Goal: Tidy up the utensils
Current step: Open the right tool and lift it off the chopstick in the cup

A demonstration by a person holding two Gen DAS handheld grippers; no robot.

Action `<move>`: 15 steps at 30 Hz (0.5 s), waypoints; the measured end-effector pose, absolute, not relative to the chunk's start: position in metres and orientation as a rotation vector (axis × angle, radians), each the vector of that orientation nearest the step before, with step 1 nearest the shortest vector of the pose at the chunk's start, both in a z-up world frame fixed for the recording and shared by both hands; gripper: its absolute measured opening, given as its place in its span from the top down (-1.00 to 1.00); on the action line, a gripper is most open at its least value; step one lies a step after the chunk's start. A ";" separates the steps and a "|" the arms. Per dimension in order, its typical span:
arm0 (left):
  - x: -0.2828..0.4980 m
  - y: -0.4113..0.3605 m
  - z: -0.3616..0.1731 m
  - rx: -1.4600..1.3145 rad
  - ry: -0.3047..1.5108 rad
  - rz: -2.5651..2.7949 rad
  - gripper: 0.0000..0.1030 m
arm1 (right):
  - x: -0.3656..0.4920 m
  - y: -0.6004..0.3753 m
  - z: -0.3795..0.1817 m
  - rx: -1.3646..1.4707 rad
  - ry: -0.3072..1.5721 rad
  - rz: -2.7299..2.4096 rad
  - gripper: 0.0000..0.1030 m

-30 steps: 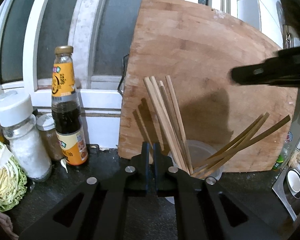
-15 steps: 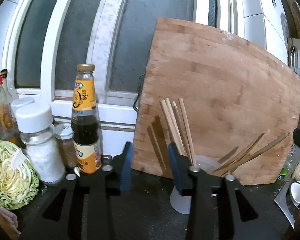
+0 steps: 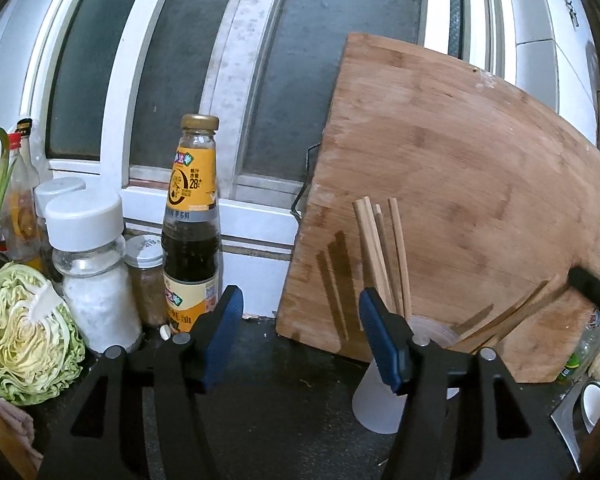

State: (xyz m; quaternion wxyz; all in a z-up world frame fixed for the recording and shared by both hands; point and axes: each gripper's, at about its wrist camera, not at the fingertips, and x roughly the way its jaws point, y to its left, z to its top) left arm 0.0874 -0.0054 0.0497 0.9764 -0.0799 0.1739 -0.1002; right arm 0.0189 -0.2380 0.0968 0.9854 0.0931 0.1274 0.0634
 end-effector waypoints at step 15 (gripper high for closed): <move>0.092 -0.008 0.047 -0.147 0.373 -0.206 -0.15 | 0.135 -0.226 0.135 0.171 0.538 0.118 0.85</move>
